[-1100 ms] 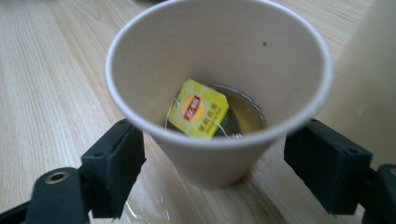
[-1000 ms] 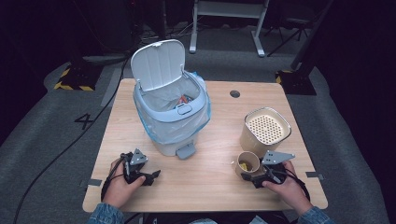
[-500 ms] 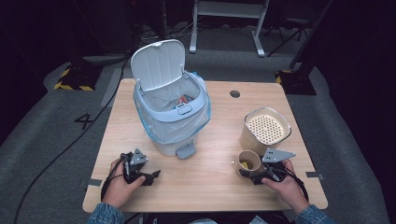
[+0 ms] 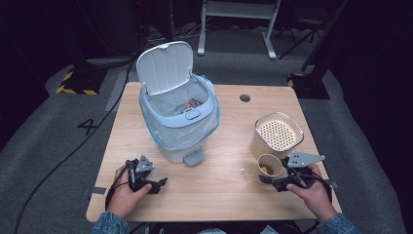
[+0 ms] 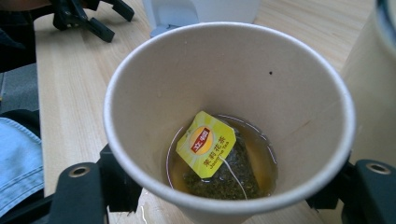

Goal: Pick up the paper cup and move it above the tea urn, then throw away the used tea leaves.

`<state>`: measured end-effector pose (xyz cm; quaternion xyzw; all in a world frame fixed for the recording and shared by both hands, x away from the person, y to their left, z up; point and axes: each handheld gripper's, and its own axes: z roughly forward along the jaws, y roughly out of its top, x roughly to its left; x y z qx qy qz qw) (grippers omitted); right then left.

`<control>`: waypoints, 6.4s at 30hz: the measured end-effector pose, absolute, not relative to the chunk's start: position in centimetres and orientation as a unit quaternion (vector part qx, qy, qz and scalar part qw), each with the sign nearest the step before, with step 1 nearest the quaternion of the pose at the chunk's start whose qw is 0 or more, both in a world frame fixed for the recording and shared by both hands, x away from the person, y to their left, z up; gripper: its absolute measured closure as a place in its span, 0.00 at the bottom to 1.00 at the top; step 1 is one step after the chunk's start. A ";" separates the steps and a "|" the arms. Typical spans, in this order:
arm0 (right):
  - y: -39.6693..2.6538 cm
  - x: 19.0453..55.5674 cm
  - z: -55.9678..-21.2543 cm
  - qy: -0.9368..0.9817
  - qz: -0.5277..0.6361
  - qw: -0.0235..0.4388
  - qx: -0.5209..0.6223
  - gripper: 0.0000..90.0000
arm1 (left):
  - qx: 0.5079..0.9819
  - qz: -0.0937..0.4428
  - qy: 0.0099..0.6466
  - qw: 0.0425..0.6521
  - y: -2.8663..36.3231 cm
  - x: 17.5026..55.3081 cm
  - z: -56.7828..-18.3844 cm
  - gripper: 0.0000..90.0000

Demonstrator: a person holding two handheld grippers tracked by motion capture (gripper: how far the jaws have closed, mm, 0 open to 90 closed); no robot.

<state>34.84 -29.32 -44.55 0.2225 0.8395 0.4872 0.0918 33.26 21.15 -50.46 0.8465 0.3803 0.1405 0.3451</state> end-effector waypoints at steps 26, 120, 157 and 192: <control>-32.0 36.0 -35.7 0.838 0.488 0.110 0.219 0.33 | 0.847 0.141 0.379 0.345 20.8 33.7 -50.5 0.16; -30.0 41.9 -36.5 0.752 -0.111 0.610 -0.223 0.36 | 0.847 0.144 0.379 0.343 21.1 33.4 -50.4 0.16; -28.9 40.4 -38.2 0.618 -0.256 0.661 -0.340 0.34 | 0.846 0.142 0.382 0.344 21.1 33.3 -50.5 0.17; -35.7 44.8 -32.8 0.838 0.443 0.139 0.285 0.33 | 0.847 0.144 0.381 0.343 21.2 33.2 -50.4 0.17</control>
